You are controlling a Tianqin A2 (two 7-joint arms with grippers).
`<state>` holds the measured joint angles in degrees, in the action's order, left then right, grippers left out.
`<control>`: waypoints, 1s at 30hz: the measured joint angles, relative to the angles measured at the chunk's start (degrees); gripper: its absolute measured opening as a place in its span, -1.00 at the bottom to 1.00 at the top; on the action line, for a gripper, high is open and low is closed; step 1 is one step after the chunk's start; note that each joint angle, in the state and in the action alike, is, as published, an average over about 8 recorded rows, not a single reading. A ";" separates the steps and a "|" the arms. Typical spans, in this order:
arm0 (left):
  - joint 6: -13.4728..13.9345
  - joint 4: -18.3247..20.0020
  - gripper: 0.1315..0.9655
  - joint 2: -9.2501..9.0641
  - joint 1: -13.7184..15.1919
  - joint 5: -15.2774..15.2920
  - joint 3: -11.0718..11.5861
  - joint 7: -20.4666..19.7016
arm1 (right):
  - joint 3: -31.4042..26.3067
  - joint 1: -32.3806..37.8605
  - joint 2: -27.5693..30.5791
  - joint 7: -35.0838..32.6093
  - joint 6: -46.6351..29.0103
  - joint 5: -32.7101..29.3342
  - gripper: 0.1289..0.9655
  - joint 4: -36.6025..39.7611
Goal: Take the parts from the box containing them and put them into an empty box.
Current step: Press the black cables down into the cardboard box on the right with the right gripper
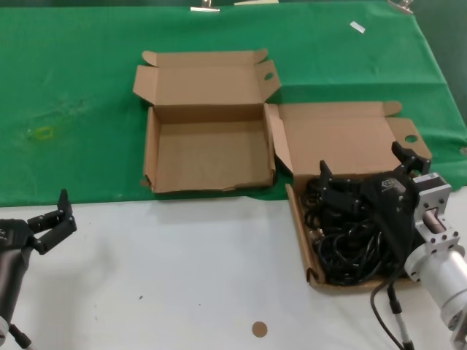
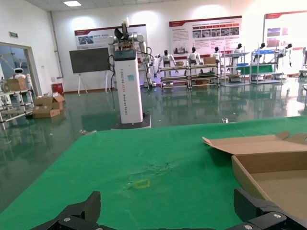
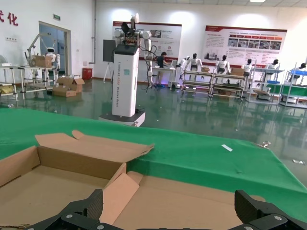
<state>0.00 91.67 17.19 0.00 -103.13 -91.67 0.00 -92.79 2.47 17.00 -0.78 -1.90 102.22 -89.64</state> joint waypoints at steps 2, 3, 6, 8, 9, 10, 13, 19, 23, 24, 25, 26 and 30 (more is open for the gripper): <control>0.00 0.00 1.00 0.00 0.00 0.00 0.00 0.00 | 0.00 0.00 0.00 0.00 0.00 0.00 1.00 0.00; 0.00 0.00 1.00 0.00 0.00 0.00 0.00 0.00 | 0.00 0.00 0.00 0.00 0.00 0.00 1.00 0.00; 0.00 0.00 1.00 0.00 0.00 0.00 0.00 0.00 | 0.00 0.00 0.00 0.00 0.00 0.00 1.00 0.00; 0.00 0.00 1.00 0.00 0.00 0.00 0.00 0.00 | 0.00 0.00 0.00 0.00 0.00 0.00 1.00 0.00; 0.00 0.00 1.00 0.00 0.00 0.00 0.00 0.00 | 0.00 0.00 0.00 0.00 0.00 0.00 1.00 0.00; 0.00 0.00 1.00 0.00 0.00 0.00 0.00 0.00 | 0.00 0.00 0.00 0.00 0.00 0.00 1.00 0.00; 0.00 0.00 1.00 0.00 0.00 0.00 0.00 0.00 | 0.00 0.00 0.00 0.00 0.00 0.00 1.00 0.00; 0.00 0.00 1.00 0.00 0.00 0.00 0.00 0.00 | 0.00 0.00 0.00 0.00 0.00 0.00 1.00 0.00; 0.00 0.00 1.00 0.00 0.00 0.00 0.00 0.00 | 0.00 0.00 0.00 0.00 0.00 0.00 1.00 0.00; 0.00 0.00 1.00 0.00 0.00 0.00 0.00 0.00 | 0.00 0.00 0.00 0.00 0.00 0.00 1.00 0.00; 0.00 0.00 1.00 0.00 0.00 0.00 0.00 0.00 | 0.00 0.00 0.00 0.00 0.00 0.00 1.00 0.00; 0.00 0.00 1.00 0.00 0.00 0.00 0.00 0.00 | 0.00 0.00 0.00 0.00 0.00 0.00 1.00 0.00; 0.00 0.00 1.00 0.00 0.00 0.00 0.00 0.00 | 0.00 0.00 0.00 0.00 0.00 0.00 1.00 0.00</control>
<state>0.00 91.67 17.19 0.00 -103.13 -91.67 0.00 -92.79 2.47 17.00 -0.78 -1.90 102.22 -89.64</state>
